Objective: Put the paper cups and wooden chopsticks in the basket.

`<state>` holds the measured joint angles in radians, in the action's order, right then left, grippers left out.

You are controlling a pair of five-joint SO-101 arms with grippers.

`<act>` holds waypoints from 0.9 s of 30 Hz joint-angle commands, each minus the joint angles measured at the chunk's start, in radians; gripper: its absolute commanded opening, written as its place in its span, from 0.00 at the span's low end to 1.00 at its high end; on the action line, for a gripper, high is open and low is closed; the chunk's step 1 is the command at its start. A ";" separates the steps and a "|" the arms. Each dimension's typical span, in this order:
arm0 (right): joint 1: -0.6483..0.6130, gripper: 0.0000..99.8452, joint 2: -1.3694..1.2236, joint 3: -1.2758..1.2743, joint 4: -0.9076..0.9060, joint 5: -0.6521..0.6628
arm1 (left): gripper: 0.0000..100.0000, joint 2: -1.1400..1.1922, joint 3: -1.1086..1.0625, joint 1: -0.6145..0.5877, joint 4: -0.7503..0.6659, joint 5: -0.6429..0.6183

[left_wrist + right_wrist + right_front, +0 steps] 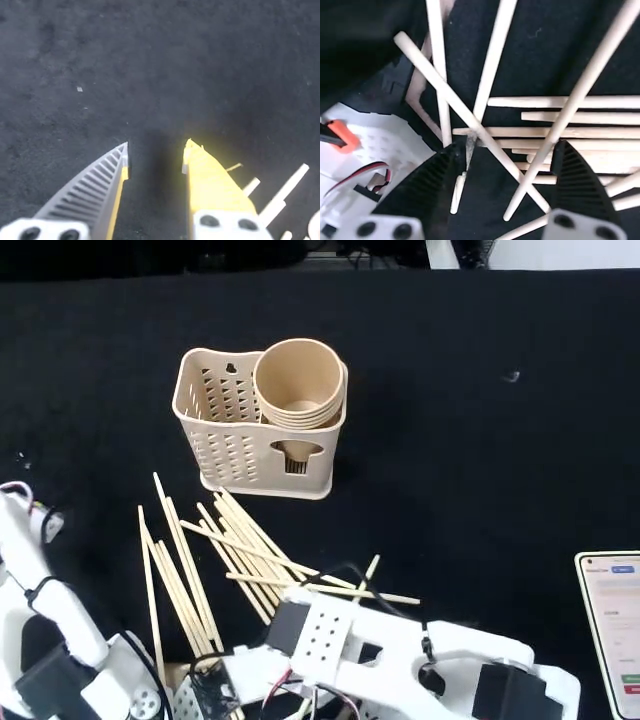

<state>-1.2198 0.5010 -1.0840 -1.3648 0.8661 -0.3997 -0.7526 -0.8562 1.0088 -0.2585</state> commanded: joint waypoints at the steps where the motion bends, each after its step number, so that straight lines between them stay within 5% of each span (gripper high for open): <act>1: 0.032 0.28 0.035 0.074 -0.003 -0.041 | 0.18 -0.006 0.058 -0.044 -0.009 -0.008; 14: -0.061 0.29 0.033 0.074 -0.038 -0.046 | 0.18 -0.006 0.074 -0.082 -0.012 -0.009; 20: -0.181 0.29 0.033 -0.001 0.063 -0.269 | 0.18 -0.006 0.093 -0.136 -0.011 -0.011; 27: -0.184 0.29 0.025 -0.002 0.078 -0.276 | 0.18 -0.006 0.093 -0.136 -0.011 -0.011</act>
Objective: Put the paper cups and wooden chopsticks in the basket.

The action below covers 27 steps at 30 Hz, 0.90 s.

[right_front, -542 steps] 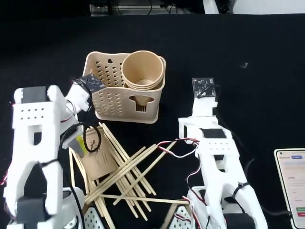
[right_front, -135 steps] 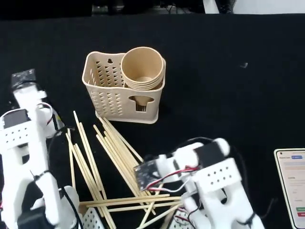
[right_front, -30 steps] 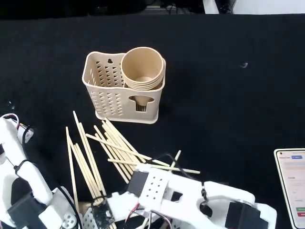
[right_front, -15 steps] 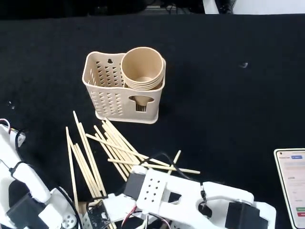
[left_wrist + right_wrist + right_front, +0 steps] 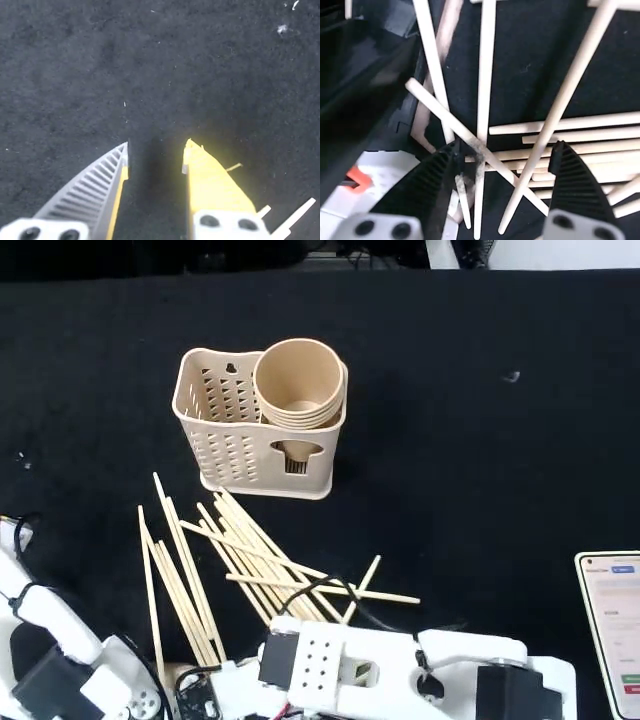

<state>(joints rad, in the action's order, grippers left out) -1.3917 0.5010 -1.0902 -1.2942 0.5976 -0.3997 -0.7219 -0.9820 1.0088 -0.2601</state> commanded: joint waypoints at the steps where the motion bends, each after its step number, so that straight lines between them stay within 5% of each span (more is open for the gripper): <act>1: -0.012 0.29 0.025 0.002 0.011 -0.008 | 0.18 -0.006 0.062 -0.010 -0.011 -0.009; 16: 0.012 0.28 0.025 -0.107 0.167 -0.009 | 0.18 -0.006 0.058 -0.010 -0.011 -0.009; 27: 0.390 0.02 0.031 -0.054 0.232 0.120 | 0.18 -0.006 0.054 -0.008 -0.009 -0.009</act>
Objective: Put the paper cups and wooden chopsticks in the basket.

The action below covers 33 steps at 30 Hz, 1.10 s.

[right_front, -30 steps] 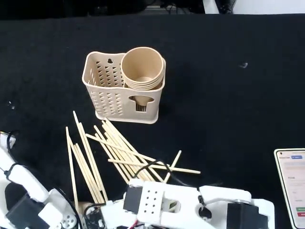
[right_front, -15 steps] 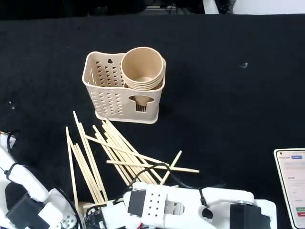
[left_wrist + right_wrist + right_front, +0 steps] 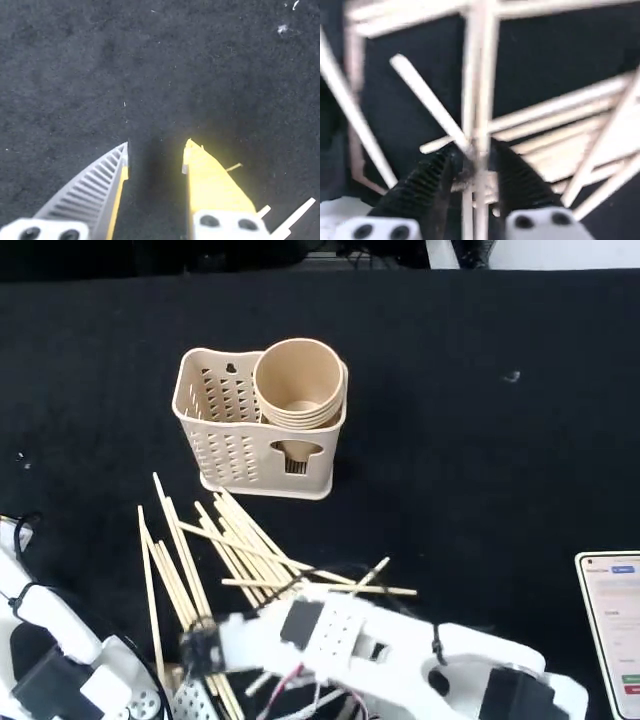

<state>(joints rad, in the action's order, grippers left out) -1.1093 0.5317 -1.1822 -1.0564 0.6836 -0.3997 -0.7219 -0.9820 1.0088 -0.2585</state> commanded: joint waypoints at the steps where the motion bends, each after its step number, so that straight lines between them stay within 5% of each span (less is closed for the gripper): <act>1: 0.138 0.02 0.001 0.054 -0.017 0.044 | 0.18 -0.006 0.054 -0.008 -0.009 -0.011; 7: 0.272 0.01 -0.001 0.147 -0.032 0.083 | 0.18 -0.006 0.054 -0.008 -0.009 -0.011; 16: 0.288 0.05 -0.004 0.116 0.069 0.071 | 0.18 -0.006 0.053 -0.007 -0.006 -0.011; 21: 0.311 0.16 0.002 0.124 0.063 -0.078 | 0.18 -0.006 0.041 0.021 -0.006 -0.011; 33: 0.400 0.17 0.002 0.179 0.028 -0.210 | 0.18 -0.006 0.031 0.061 -0.012 -0.011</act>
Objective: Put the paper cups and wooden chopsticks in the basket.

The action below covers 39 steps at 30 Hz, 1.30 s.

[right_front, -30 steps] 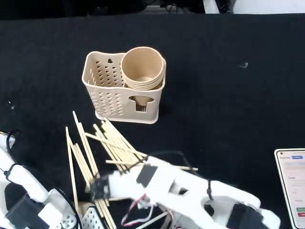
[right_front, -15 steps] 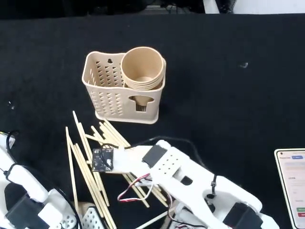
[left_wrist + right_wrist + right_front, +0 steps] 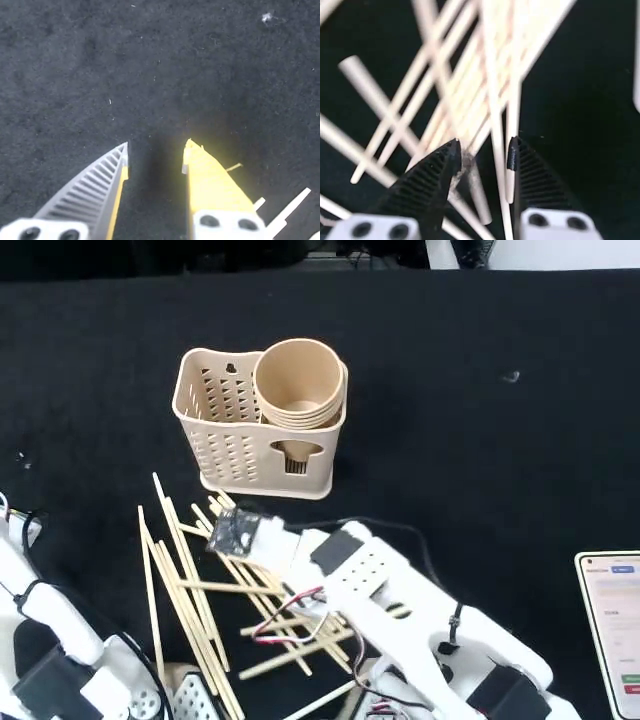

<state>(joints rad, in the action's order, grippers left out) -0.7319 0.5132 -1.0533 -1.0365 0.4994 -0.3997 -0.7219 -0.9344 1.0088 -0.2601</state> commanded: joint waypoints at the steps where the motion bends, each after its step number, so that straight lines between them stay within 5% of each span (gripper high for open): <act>1: 0.018 0.17 0.021 0.051 0.011 -0.026 | 0.18 -0.006 0.033 0.013 -0.015 -0.006; 16: -0.006 0.17 0.021 0.096 -0.084 -0.129 | 0.18 -0.006 -0.056 0.059 -0.086 -0.009; 29: -0.008 0.27 0.010 0.047 0.009 -0.003 | 0.18 -0.006 -0.082 0.070 -0.083 -0.009; 39: -0.002 0.10 0.015 -0.082 0.172 0.052 | 0.18 -0.015 -0.082 0.070 -0.080 -0.009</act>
<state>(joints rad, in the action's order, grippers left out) -0.7319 0.5132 -1.1347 -0.8846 0.5086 -0.3997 -0.8124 -0.8777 0.9352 -0.2601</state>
